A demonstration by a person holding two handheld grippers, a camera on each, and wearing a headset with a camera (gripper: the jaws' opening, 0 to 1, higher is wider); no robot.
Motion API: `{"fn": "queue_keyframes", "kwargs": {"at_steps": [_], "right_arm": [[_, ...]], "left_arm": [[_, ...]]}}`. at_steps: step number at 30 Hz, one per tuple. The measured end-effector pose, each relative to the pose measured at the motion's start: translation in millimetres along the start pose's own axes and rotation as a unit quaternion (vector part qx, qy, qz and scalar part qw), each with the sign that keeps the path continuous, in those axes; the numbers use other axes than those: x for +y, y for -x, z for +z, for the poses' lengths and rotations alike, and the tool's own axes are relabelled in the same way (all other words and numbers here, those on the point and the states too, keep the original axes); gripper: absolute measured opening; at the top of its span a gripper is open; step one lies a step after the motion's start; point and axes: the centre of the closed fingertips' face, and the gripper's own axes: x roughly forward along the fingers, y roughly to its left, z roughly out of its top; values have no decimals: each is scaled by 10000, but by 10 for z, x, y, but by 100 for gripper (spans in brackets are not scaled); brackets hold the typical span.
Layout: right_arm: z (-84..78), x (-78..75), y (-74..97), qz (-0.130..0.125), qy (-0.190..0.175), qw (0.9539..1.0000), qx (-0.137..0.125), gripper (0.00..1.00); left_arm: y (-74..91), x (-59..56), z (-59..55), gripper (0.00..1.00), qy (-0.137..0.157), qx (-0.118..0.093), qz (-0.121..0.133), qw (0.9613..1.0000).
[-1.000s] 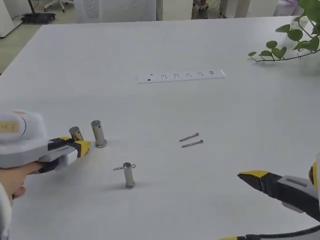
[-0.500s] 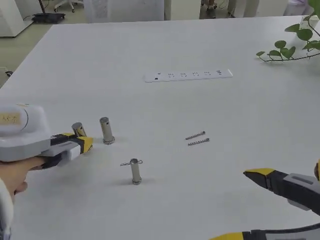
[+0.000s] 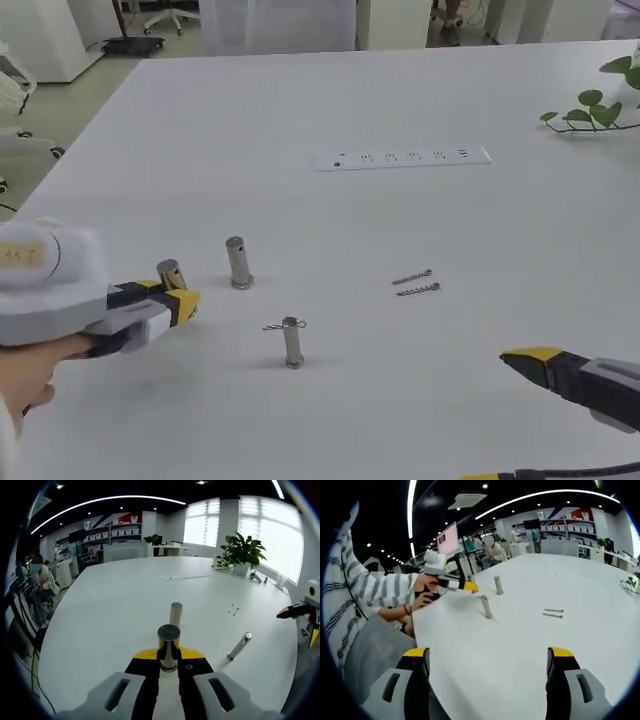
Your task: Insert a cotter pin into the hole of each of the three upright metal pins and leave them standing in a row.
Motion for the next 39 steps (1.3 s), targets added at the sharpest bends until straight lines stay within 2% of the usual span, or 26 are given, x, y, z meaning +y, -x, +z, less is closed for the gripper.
{"fn": "queue_keyframes", "kwargs": {"at_steps": [12, 21, 28, 39], "right_arm": [[12, -5, 34, 4, 48, 10000, -12, 98], [-27, -53, 67, -44, 14, 10000, 20, 98], [-25, -57, 81, -52, 37, 10000, -2, 98], [-24, -106, 131, -132, 57, 9999, -9, 98]], "left_arm": [[271, -126, -70, 11, 31, 26, 32, 10000], [455, -331, 0, 11, -141, -26, -60, 9999], [556, -547, 32, 11, -263, -40, -177, 9995], [573, -822, 48, 11, -273, -80, -322, 9991]]}}
